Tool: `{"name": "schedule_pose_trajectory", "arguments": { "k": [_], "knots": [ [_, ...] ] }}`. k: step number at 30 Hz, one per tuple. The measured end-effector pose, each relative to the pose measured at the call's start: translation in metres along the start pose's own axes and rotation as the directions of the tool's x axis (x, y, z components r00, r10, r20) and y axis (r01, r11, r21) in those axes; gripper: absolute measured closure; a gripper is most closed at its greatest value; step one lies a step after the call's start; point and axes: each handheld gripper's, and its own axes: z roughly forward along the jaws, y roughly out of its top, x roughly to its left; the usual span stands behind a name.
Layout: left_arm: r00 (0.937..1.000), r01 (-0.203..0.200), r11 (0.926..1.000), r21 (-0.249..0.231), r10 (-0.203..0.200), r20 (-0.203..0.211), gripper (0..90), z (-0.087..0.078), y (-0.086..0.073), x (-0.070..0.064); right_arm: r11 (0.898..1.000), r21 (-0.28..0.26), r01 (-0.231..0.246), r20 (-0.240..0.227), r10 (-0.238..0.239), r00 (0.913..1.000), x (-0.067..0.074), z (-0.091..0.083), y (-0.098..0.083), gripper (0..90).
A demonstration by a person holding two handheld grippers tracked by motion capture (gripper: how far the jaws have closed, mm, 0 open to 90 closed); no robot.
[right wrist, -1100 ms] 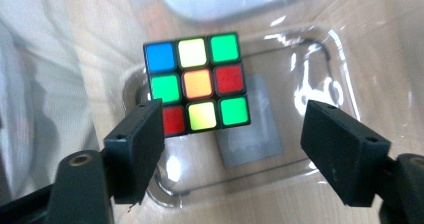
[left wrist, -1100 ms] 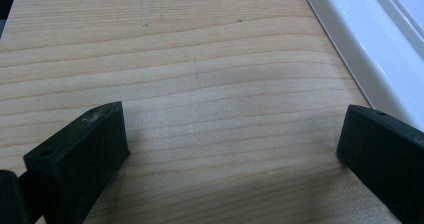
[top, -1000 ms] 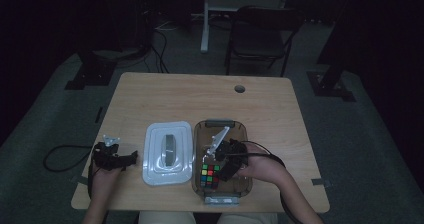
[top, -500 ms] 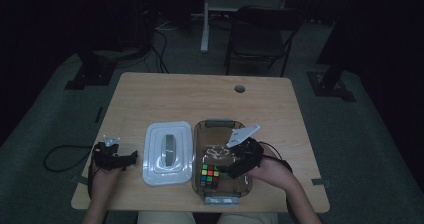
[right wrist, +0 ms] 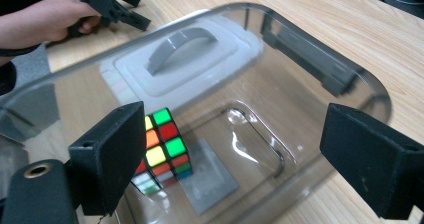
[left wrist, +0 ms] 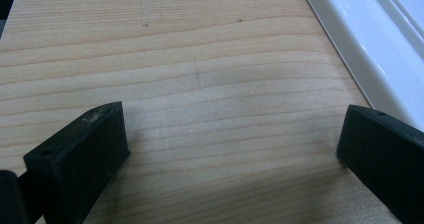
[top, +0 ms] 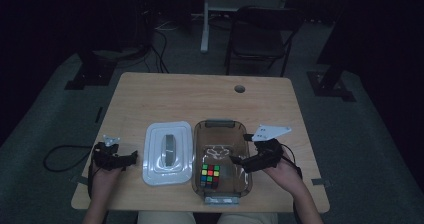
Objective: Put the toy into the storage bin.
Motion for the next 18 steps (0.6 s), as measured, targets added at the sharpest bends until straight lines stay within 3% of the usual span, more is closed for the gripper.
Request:
{"name": "schedule_pose_trajectory", "arguments": {
  "k": [9, 10, 13, 15, 18],
  "knots": [
    [1.0000, 0.000, 1.0000, 0.000, 0.000, 0.000, 0.6, 0.000, 0.000, 0.000, 0.993, -0.090, -0.081, 0.085, 0.089, 0.9925, -0.013, -0.014, -0.020, 11.5],
    [1.0000, 0.001, 1.0000, 0.000, -0.001, 0.000, 0.6, 0.000, 0.000, 0.000, 0.988, -0.115, -0.101, 0.118, 0.114, 0.9864, -0.017, -0.019, -0.027, 11.5],
    [1.0000, 0.000, 1.0000, 0.000, 0.000, 0.000, 0.6, 0.000, 0.000, 0.000, 0.987, -0.121, -0.109, 0.144, 0.126, 0.9815, -0.021, -0.023, -0.032, 11.5],
    [1.0000, 0.000, 1.0000, 0.000, 0.000, 0.000, 0.6, 0.000, 0.000, 0.000, 0.988, -0.115, -0.105, 0.211, 0.127, 0.9691, -0.026, -0.028, -0.042, 11.6],
    [1.0000, 0.000, 1.0000, 0.000, 0.000, 0.000, 0.6, 0.000, 0.000, 0.000, 0.986, -0.117, -0.117, 0.249, 0.143, 0.9578, -0.029, -0.029, -0.052, 11.5]
  ]
}}
